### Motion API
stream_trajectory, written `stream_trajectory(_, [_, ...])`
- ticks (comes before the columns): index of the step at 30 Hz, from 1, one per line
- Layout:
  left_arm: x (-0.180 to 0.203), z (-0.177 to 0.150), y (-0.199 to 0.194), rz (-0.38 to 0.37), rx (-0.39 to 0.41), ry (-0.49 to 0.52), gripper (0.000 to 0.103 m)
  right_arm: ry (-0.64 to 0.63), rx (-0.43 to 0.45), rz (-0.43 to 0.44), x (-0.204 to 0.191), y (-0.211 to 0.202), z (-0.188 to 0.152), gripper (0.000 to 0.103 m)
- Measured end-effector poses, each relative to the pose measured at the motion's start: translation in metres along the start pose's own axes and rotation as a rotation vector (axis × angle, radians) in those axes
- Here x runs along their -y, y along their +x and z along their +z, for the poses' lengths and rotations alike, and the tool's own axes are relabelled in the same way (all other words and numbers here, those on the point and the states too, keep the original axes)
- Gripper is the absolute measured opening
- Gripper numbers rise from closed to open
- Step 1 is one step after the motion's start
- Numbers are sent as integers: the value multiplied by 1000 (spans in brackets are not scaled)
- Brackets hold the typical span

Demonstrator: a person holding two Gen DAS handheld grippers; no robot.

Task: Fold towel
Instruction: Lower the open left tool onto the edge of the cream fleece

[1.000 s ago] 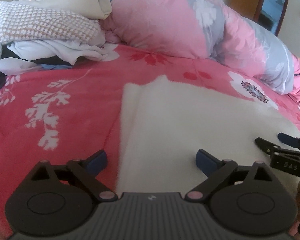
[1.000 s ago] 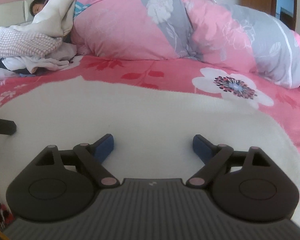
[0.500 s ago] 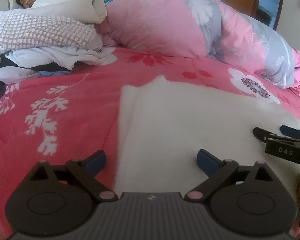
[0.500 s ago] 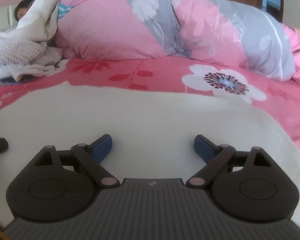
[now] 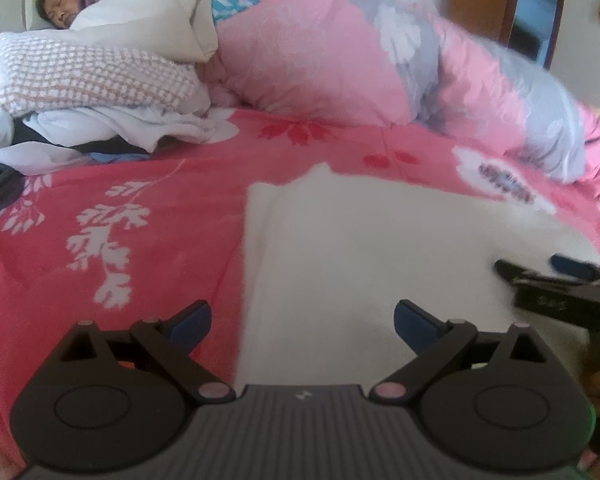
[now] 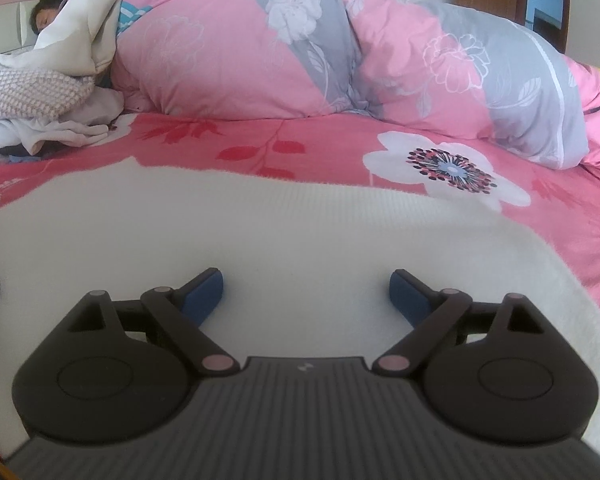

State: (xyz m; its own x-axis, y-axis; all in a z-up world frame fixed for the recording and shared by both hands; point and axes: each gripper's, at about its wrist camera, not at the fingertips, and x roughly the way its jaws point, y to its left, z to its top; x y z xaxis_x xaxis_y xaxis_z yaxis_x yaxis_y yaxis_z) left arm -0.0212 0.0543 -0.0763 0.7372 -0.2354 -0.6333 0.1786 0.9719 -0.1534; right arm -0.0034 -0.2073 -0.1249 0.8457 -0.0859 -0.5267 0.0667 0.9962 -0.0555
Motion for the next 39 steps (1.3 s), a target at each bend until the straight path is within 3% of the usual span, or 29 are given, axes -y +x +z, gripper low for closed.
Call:
stream_trajectory(9, [-17, -45, -46, -91, 40, -72, 99, 3, 10, 5, 1, 0, -3, 91])
stream_trajectory(18, [-14, -69, -41, -104, -3, -81, 99, 4, 15, 4, 0, 1, -4, 91])
stream_trajectory(39, [-4, -70, -23, -136, 45, -97, 103, 2, 25, 1, -1, 0, -5, 91])
